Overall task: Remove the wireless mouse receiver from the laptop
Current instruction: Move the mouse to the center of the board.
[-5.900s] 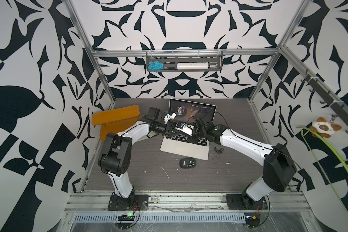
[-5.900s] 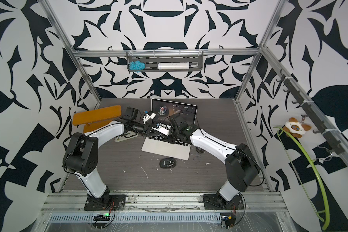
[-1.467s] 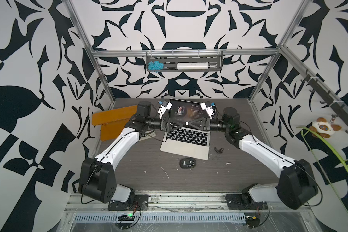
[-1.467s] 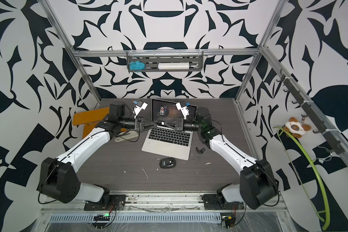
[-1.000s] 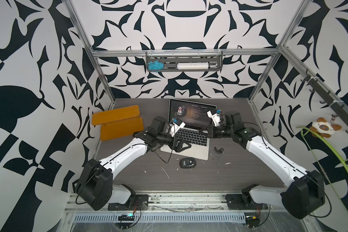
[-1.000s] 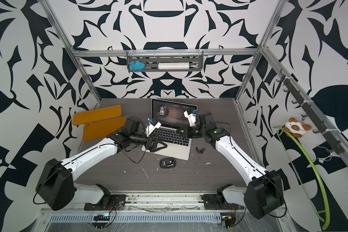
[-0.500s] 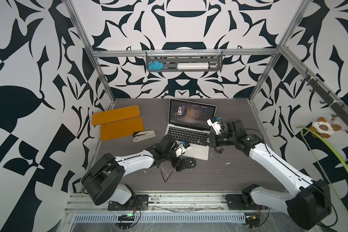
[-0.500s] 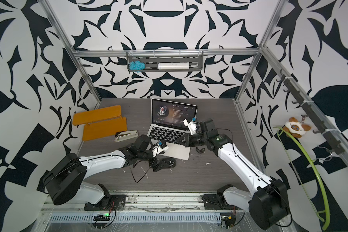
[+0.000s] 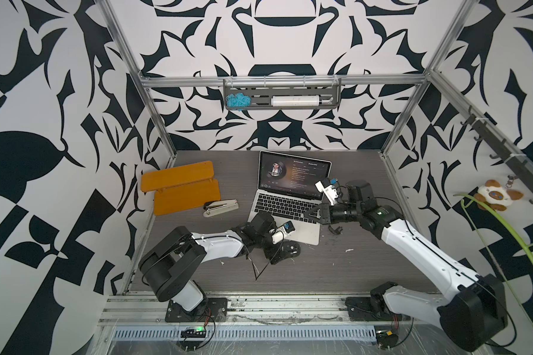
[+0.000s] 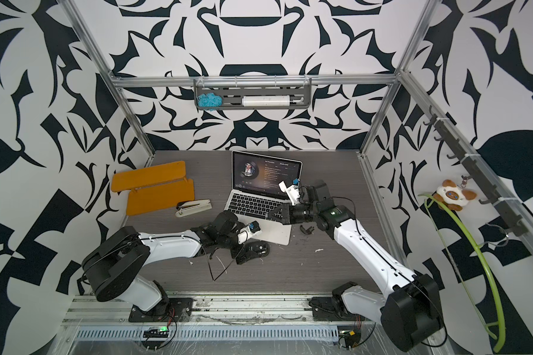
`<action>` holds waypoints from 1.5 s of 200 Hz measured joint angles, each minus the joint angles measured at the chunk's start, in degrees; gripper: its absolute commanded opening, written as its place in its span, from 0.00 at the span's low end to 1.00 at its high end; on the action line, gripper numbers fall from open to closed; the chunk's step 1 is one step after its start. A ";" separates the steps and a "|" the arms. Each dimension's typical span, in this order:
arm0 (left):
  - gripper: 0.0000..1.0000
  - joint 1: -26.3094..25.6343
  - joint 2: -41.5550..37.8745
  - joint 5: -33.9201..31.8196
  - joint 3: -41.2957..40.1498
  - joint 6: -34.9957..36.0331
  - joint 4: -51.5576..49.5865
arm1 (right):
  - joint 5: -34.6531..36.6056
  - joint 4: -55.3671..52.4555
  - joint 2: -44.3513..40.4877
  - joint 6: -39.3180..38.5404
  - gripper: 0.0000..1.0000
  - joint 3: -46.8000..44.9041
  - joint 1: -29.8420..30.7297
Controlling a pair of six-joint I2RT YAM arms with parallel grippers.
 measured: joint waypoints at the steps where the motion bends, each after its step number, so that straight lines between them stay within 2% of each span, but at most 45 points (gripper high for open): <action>1: 0.99 -0.02 0.02 -0.02 0.00 0.00 0.04 | -0.02 0.02 0.00 0.00 0.00 0.00 0.00; 88: 1.00 -1.38 4.83 -1.29 -1.70 1.33 8.87 | -0.79 1.05 0.02 0.48 0.00 0.00 0.00; 123: 0.94 -2.51 4.87 -2.23 -4.76 0.79 14.93 | -0.76 1.05 0.11 0.79 0.00 0.00 0.00; 188: 0.70 -6.21 8.79 -8.04 -7.19 -2.49 27.23 | -0.50 1.03 1.44 1.51 0.00 0.00 0.00; 242: 0.56 -9.46 10.29 -10.21 -7.15 -4.50 30.42 | 0.39 0.98 1.49 1.49 0.00 0.00 0.00; 281: 0.56 -14.80 11.69 -8.74 -5.42 -6.34 30.01 | 1.57 0.72 0.68 1.25 0.00 0.02 -1.11; 294: 0.59 -16.37 13.00 -8.68 -3.85 -6.78 29.97 | 1.81 0.50 0.33 1.22 0.00 0.02 -1.97; 300: 0.65 -16.98 13.68 -8.61 -3.15 -7.02 30.10 | 1.95 0.44 0.17 1.22 0.00 0.02 -2.40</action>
